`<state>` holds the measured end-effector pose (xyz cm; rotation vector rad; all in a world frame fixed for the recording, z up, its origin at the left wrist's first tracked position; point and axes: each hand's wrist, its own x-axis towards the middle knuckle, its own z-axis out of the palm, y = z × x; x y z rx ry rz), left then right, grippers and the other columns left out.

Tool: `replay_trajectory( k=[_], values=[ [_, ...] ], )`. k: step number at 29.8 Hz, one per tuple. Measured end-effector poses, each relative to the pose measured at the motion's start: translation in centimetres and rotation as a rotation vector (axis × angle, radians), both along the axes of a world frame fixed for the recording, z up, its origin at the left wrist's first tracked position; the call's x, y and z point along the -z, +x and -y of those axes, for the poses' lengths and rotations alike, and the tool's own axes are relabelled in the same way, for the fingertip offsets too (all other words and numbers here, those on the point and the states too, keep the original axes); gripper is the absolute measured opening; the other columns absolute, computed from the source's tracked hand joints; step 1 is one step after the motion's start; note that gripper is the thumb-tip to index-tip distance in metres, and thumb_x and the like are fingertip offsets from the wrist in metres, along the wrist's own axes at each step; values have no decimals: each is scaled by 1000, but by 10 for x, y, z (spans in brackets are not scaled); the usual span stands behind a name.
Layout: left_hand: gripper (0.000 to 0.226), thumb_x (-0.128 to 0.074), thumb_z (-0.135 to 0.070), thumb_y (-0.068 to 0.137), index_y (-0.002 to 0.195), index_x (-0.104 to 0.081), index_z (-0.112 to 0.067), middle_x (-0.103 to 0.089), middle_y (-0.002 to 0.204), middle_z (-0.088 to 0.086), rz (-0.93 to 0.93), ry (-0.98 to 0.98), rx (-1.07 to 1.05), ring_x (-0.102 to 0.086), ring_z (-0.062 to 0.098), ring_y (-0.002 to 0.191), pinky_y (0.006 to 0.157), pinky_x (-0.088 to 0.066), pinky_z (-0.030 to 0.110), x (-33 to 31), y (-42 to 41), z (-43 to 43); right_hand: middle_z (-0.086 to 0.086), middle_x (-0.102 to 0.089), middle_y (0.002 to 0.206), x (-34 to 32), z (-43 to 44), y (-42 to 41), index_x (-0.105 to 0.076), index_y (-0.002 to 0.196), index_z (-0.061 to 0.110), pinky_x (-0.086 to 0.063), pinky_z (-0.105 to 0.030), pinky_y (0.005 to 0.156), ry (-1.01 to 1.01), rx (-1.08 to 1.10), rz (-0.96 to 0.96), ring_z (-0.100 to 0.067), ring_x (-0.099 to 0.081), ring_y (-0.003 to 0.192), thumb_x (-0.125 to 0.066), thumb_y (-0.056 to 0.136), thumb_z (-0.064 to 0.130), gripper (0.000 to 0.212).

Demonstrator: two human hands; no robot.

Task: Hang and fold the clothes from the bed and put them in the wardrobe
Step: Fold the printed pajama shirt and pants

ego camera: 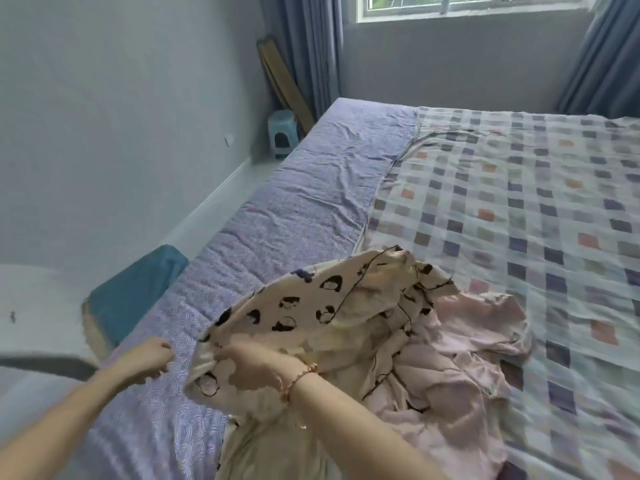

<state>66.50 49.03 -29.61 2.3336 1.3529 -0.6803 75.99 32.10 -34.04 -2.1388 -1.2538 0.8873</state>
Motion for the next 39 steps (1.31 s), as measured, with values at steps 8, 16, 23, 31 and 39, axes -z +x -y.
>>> replay_trajectory(
  k=[8,16,23,31,39],
  values=[
    [26,-49,-27,93,110,-60,-10,-60,118,11,113,-117,488,-55,25,109,82,-41,28,111,88,8,-11,-64,113,107,54,45,-60,111,4,-45,-28,84,-302,554,-257,-25,-58,107,-51,86,13,28],
    [89,-43,-72,80,148,-16,-22,-24,151,9,136,-151,366,-23,30,139,111,-25,47,226,179,19,-20,-41,132,154,93,141,-36,139,11,-33,-36,100,-176,1229,69,-32,-41,120,-50,84,-1,58],
    [51,-50,-24,88,134,-36,-8,-44,135,11,87,-49,388,-39,28,126,104,-31,44,273,236,21,-14,-55,120,169,95,220,-32,140,18,-40,-39,92,-666,875,496,-31,-51,109,-43,92,13,49],
    [36,-30,-1,91,110,-59,-13,-62,110,7,371,166,441,-57,26,100,76,-44,36,241,234,-34,-13,-55,115,146,29,250,-52,119,10,-34,-34,78,-242,945,490,-32,-52,107,-54,84,15,35],
    [20,-35,-5,95,91,-54,-4,-56,74,7,877,-360,183,-51,19,68,62,-39,27,140,239,-48,2,-44,136,148,-62,241,-56,113,23,-19,-34,106,-218,455,319,-19,-33,130,-56,89,38,28]
  ],
)
